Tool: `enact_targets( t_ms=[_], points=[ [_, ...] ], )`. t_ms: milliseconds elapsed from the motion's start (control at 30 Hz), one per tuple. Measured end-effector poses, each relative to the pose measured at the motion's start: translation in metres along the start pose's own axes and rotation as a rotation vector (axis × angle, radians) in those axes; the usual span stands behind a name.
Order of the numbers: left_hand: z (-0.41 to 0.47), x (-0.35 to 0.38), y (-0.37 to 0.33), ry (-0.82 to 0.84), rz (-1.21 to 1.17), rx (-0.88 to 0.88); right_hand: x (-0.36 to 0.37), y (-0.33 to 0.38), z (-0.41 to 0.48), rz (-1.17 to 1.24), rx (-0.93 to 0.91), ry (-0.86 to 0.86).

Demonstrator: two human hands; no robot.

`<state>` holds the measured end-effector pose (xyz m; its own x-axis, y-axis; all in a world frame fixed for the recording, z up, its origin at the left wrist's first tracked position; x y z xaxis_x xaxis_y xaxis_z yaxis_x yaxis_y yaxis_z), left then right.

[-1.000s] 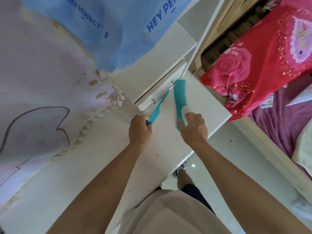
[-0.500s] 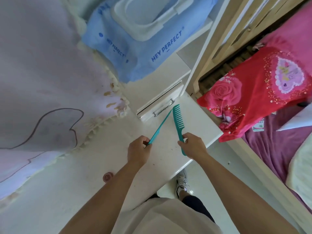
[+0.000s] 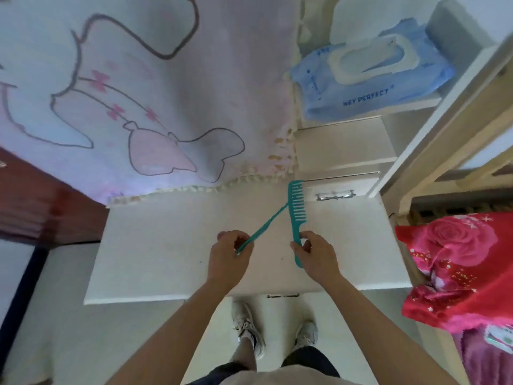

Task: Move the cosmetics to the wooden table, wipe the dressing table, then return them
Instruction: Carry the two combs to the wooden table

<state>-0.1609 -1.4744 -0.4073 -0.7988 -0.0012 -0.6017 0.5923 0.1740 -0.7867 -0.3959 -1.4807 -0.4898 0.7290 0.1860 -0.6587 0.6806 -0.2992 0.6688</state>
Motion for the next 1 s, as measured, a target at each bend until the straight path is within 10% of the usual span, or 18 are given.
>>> enact_targets(
  t_ms=[367,1000],
  points=[
    [-0.157,-0.264,0.1,-0.696,-0.145,-0.174,0.115,0.227,-0.094,-0.09,-0.576,0.161],
    [-0.619,-0.582,0.374,-1.251,-0.16,-0.519,0.545,0.492,-0.484,-0.068,-1.009,0.572]
  ],
)
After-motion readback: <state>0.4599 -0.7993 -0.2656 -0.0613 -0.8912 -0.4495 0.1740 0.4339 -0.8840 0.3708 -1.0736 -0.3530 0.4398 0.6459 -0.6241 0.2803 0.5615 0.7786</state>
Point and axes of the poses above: each hand's wrist, its own z-axis towards the middle knuckle, its own x-axis out of the palm, y = z × x, the point moved 10 cm from there along z, towards the middle knuckle, and after that the axes turned 7 degrees about -z, right-handed, at the moved point
